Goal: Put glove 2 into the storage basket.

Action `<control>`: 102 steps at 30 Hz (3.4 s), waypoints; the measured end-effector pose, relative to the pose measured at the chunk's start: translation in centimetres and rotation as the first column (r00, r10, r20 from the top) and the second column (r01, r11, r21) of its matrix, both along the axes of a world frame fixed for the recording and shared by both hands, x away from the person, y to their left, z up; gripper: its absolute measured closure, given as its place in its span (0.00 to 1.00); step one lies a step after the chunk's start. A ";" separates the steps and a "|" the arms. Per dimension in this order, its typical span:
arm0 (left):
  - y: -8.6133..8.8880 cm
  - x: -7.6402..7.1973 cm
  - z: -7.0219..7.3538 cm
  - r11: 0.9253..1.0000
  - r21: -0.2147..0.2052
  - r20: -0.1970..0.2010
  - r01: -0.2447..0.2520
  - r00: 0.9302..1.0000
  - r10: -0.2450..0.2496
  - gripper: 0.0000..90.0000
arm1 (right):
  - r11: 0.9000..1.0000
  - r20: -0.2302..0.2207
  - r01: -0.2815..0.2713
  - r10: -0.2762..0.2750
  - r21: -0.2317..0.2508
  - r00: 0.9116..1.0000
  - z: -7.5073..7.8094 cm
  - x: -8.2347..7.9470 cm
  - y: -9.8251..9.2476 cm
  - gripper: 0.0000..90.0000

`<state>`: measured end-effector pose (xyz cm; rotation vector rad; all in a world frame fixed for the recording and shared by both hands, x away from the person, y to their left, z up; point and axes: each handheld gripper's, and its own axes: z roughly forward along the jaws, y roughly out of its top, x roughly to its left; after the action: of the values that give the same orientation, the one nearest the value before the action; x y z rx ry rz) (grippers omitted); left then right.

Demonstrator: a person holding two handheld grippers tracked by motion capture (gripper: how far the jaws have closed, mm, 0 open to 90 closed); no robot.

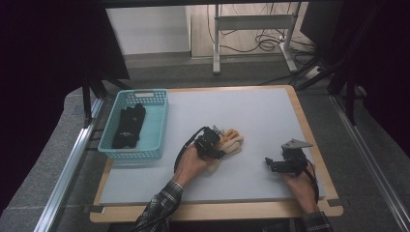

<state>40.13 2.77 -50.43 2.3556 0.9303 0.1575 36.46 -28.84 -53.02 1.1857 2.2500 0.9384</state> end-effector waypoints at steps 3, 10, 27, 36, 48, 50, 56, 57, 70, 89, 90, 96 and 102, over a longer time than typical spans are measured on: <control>0.6 0.1 0.9 1.000 -0.010 0.016 -0.020 1.000 0.020 0.64 | 1.000 0.000 0.000 0.000 0.000 1.000 0.0 0.0 0.0 0.16; 2.9 0.7 3.7 0.996 -0.004 0.057 -0.095 0.994 0.095 0.63 | 1.000 0.000 0.000 0.000 0.000 1.000 0.0 0.0 0.0 0.16; 10.3 1.9 8.3 0.951 0.019 0.132 -0.309 0.943 0.304 0.61 | 1.000 0.002 0.000 0.000 0.001 1.000 0.0 0.0 0.0 0.16; 15.1 2.3 9.2 0.902 0.025 0.138 -0.430 0.895 0.423 0.61 | 1.000 0.001 0.000 0.000 0.000 1.000 0.0 0.0 0.0 0.16; 21.4 3.5 8.9 0.806 0.078 0.128 -0.587 0.807 0.576 0.61 | 1.000 0.000 0.000 0.000 0.000 1.000 0.0 0.0 0.0 0.16; 21.8 3.6 8.7 0.799 0.085 0.124 -0.595 0.802 0.584 0.61 | 1.000 0.000 0.000 0.000 0.000 1.000 0.0 0.0 0.0 0.16; 22.9 4.6 7.2 0.784 0.097 0.092 -0.614 0.789 0.607 0.61 | 1.000 0.001 0.000 0.000 0.001 1.000 0.0 0.0 0.0 0.16; 22.9 4.7 7.0 0.784 0.095 0.087 -0.613 0.790 0.607 0.60 | 1.000 0.001 0.000 0.000 0.001 1.000 0.0 0.0 0.0 0.16; 21.5 8.2 2.3 0.793 0.178 -0.016 -0.583 0.804 0.595 0.58 | 1.000 0.002 -0.001 0.001 0.001 1.000 0.0 0.0 0.0 0.16; 22.2 8.2 2.5 0.838 0.198 -0.113 -0.509 0.837 0.535 0.09 | 1.000 0.002 0.000 0.000 0.000 1.000 0.0 0.0 0.0 0.16; 22.3 7.9 3.2 0.840 0.186 -0.097 -0.511 0.841 0.533 0.09 | 1.000 0.002 0.000 0.000 0.001 1.000 0.0 0.0 0.0 0.16; 23.5 6.7 6.5 0.825 0.116 -0.012 -0.554 0.829 0.559 0.24 | 1.000 0.002 0.000 0.000 0.000 1.000 0.0 0.0 0.0 0.16; 25.0 6.5 4.8 0.771 0.215 0.041 -0.599 0.794 0.606 0.81 | 1.000 0.002 0.000 0.000 0.001 1.000 0.0 0.0 0.0 0.16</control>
<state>46.62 27.81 -45.67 2.1588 1.7475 0.5017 36.45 -28.84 -53.03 1.1844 2.2484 0.9404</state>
